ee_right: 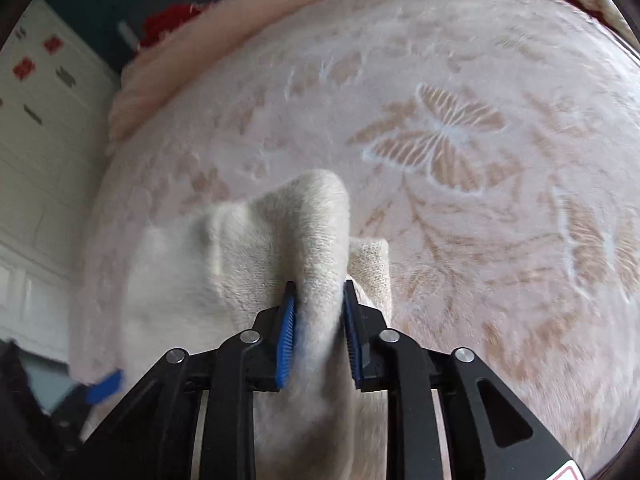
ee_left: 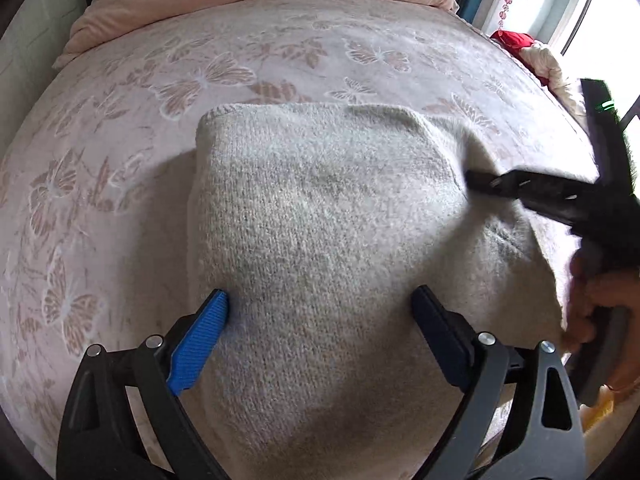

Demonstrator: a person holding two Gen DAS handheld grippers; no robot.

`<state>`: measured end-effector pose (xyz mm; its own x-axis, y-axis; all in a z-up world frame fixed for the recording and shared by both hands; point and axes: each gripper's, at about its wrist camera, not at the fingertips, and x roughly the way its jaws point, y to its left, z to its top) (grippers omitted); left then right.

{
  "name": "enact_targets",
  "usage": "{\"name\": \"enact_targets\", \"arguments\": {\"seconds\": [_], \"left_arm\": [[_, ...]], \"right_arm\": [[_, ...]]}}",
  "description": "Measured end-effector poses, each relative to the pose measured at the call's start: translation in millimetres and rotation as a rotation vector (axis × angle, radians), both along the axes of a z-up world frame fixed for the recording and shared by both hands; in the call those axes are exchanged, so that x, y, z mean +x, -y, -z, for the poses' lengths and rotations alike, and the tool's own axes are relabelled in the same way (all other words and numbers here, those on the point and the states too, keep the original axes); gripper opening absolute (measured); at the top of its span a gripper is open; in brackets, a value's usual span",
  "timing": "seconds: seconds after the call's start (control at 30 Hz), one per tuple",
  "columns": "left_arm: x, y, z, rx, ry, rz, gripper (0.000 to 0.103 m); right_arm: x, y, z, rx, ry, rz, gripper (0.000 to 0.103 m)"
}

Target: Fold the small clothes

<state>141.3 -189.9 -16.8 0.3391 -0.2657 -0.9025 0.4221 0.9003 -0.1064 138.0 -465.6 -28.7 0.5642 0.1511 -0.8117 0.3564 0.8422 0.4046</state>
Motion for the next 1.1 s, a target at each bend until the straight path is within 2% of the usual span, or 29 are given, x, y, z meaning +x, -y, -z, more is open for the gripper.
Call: {"name": "enact_targets", "arguments": {"seconds": [0.07, 0.13, 0.2, 0.27, 0.3, 0.33, 0.43, 0.47, 0.53, 0.57, 0.6, 0.67, 0.73, 0.83, 0.9, 1.0, 1.1], "left_arm": [[-1, -7, -8, -0.027, -0.007, -0.015, 0.090], [-5, -13, -17, -0.071, -0.004, -0.019, 0.090], [-8, -14, -18, -0.067, 0.000, -0.015, 0.090], [-8, -11, -6, -0.034, -0.021, -0.016, 0.090], [-8, -10, -2, -0.022, -0.026, -0.021, 0.090], [-9, -8, 3, -0.008, -0.023, -0.021, 0.090], [-16, -3, 0, 0.040, 0.024, -0.004, 0.090], [-18, -4, -1, 0.036, 0.021, -0.006, 0.090], [-19, -6, -4, 0.019, 0.010, -0.019, 0.090], [-20, -7, -5, 0.017, 0.006, -0.023, 0.090], [-21, -8, -5, 0.015, 0.006, -0.025, 0.090], [-22, -9, -6, 0.016, 0.003, -0.030, 0.090], [-23, -14, -6, 0.007, -0.010, -0.039, 0.090], [-20, -27, -4, -0.066, -0.046, -0.064, 0.091], [-11, -44, -1, -0.158, -0.094, -0.106, 0.093], [8, -67, 18, -0.285, -0.208, -0.196, 0.094], [23, -72, 46, -0.346, -0.331, -0.230, 0.096]], "right_arm": [[-34, -10, -34, -0.031, 0.103, -0.008, 0.021], [-59, -21, -45, -0.032, 0.139, -0.031, 0.021], [-72, -35, -23, -0.028, 0.065, -0.078, 0.018], [-73, -41, 27, -0.095, -0.081, -0.083, 0.016], [-77, -41, 37, -0.103, -0.068, -0.076, 0.016], [-82, -39, 35, -0.086, -0.035, -0.055, 0.016], [-89, -35, 2, -0.039, 0.000, 0.000, 0.019], [-92, -38, -8, -0.048, 0.024, 0.000, 0.023], [-98, -40, -18, -0.083, 0.035, 0.008, 0.038], [-102, -39, -20, -0.104, 0.036, 0.020, 0.054], [-104, -37, -17, -0.121, 0.025, 0.029, 0.061], [-105, -28, -4, -0.123, -0.013, 0.036, 0.061], [-107, -20, 8, -0.073, -0.038, 0.039, 0.064], [-114, -18, 24, 0.022, -0.046, 0.031, 0.067], [-112, -17, 35, 0.086, -0.051, 0.019, 0.069], [-105, -13, 55, 0.202, -0.052, 0.010, 0.073], [-99, -9, 68, 0.298, -0.028, 0.035, 0.083]]}}
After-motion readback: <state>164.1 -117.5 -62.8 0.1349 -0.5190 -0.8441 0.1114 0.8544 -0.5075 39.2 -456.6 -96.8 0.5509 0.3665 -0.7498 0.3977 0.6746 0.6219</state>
